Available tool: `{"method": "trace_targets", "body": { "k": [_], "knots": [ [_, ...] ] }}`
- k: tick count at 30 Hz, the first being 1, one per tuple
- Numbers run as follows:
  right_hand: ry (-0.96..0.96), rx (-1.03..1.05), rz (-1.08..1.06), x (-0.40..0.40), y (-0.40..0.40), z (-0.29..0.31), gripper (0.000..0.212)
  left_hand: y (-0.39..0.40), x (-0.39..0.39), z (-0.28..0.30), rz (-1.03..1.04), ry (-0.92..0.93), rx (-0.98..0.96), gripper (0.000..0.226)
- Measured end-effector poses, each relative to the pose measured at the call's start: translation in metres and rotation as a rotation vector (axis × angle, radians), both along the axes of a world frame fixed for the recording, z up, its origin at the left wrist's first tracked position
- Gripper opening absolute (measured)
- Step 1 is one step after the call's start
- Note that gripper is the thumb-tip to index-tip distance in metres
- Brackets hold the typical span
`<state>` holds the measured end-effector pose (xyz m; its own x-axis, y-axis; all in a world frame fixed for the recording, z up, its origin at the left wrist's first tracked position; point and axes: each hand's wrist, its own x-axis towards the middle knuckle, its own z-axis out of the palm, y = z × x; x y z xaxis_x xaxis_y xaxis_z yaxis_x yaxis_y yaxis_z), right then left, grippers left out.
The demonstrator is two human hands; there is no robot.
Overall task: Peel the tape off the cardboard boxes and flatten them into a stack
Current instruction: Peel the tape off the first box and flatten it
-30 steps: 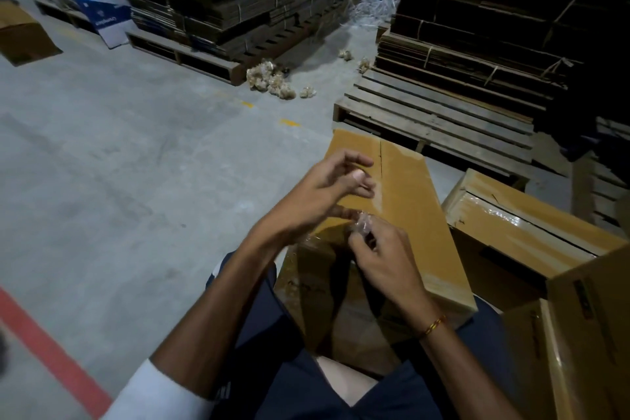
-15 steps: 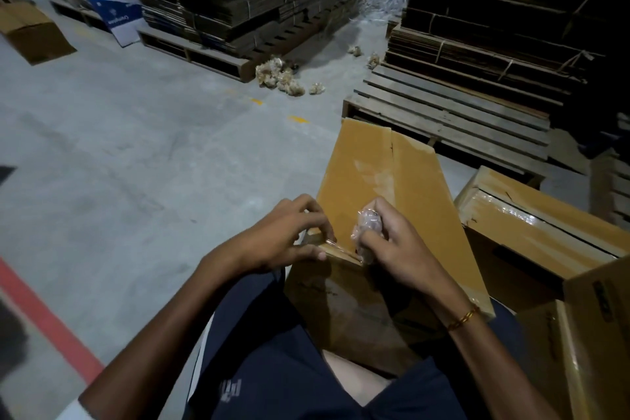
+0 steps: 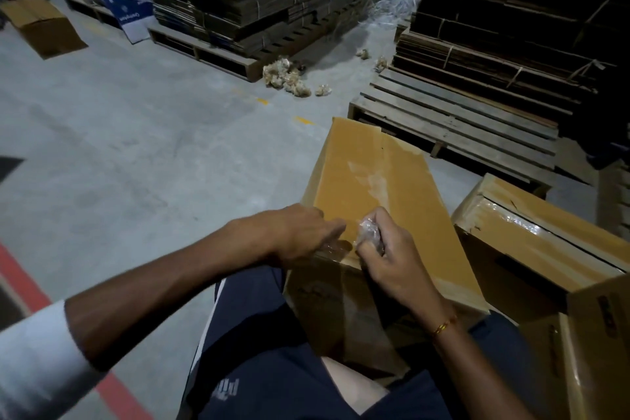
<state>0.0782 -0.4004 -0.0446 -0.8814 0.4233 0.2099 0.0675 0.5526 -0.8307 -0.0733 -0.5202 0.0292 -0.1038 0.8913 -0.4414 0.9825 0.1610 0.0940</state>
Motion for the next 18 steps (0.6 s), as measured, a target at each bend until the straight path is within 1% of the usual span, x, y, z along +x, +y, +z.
{"method": "trace_targets", "body": {
  "k": [1, 2, 4, 5, 6, 7, 10, 11, 12, 14, 18],
  "knots": [
    [-0.024, 0.059, 0.012, 0.001, 0.002, -0.004, 0.01, -0.007, 0.003, 0.0, 0.085, 0.025, 0.07, 0.028],
    [-0.057, 0.12, 0.026, 0.001, 0.004, -0.009, 0.011, -0.017, 0.0, 0.002, 0.211, 0.027, 0.184, 0.033],
    [-0.101, 0.151, 0.037, 0.002, 0.001, -0.019, 0.017, -0.044, -0.024, 0.004, 0.469, 0.003, 0.54, 0.03],
    [-0.107, 0.163, 0.051, 0.001, -0.003, -0.022, 0.02, -0.059, -0.04, -0.002, 0.537, -0.008, 0.69, 0.028],
    [-0.109, 0.198, 0.068, -0.002, -0.009, -0.023, 0.022, -0.072, -0.05, -0.01, 0.57, -0.046, 0.738, 0.027],
    [-0.111, 0.247, 0.083, -0.005, -0.016, -0.022, 0.023, -0.082, -0.055, -0.022, 0.562, -0.138, 0.7, 0.027],
    [-0.13, 0.295, 0.114, -0.012, -0.027, -0.015, 0.028, -0.092, -0.044, -0.066, 0.507, -0.537, 0.416, 0.037],
    [-0.158, 0.309, 0.125, -0.012, -0.029, -0.014, 0.029, -0.093, -0.037, -0.078, 0.526, -0.628, 0.398, 0.041],
    [-0.185, 0.328, 0.133, -0.012, -0.032, -0.014, 0.03, -0.093, -0.03, -0.088, 0.569, -0.682, 0.435, 0.044],
    [-0.213, 0.343, 0.137, -0.011, -0.037, -0.015, 0.032, -0.093, -0.017, -0.106, 0.681, -0.729, 0.561, 0.045],
    [-0.242, 0.38, 0.1, -0.014, -0.05, -0.017, 0.035, -0.091, 0.007, -0.119, 0.894, -0.781, 0.739, 0.024]
  ]
}}
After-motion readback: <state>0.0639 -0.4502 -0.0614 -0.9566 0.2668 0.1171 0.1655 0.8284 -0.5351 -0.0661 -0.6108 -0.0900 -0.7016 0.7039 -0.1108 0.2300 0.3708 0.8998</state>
